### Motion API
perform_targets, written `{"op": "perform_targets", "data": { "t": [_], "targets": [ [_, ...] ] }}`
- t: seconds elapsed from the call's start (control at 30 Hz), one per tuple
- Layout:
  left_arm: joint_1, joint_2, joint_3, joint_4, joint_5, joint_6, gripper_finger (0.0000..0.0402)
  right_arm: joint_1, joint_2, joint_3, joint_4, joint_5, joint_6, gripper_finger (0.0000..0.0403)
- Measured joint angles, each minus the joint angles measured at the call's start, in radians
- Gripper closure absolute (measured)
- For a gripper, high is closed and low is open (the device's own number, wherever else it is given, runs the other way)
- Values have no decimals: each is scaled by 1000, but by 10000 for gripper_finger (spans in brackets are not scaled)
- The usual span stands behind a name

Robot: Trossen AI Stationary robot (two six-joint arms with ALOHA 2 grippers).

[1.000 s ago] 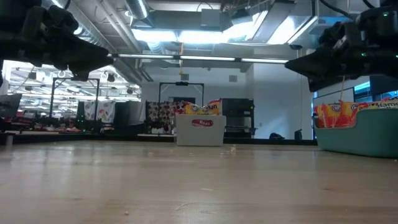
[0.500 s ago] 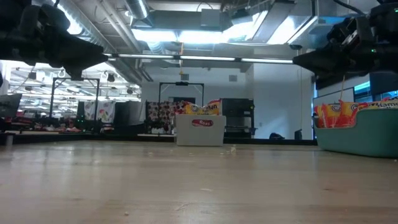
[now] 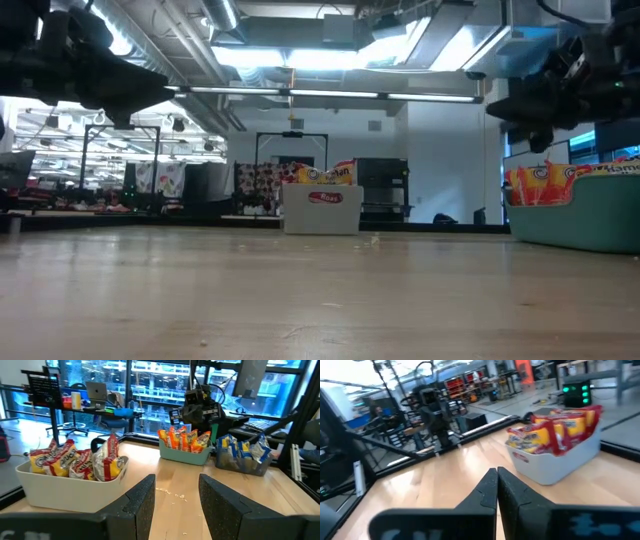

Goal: Sort Maruchan noodles
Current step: Return to Home Position

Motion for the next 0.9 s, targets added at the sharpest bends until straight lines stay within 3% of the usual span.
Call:
{"op": "perform_targets", "data": {
  "t": [0.1,0.37,0.9],
  "targets": [
    [0,0,0,0,-10,0,256,1,-54,1,-26,19,12,402],
    [0,0,0,1,-15,3,256,1,-47,1,-12,-87,22,402],
    [0,0,0,1,-15,3,256,0,-48,1,-12,-87,18,402]
  ]
}}
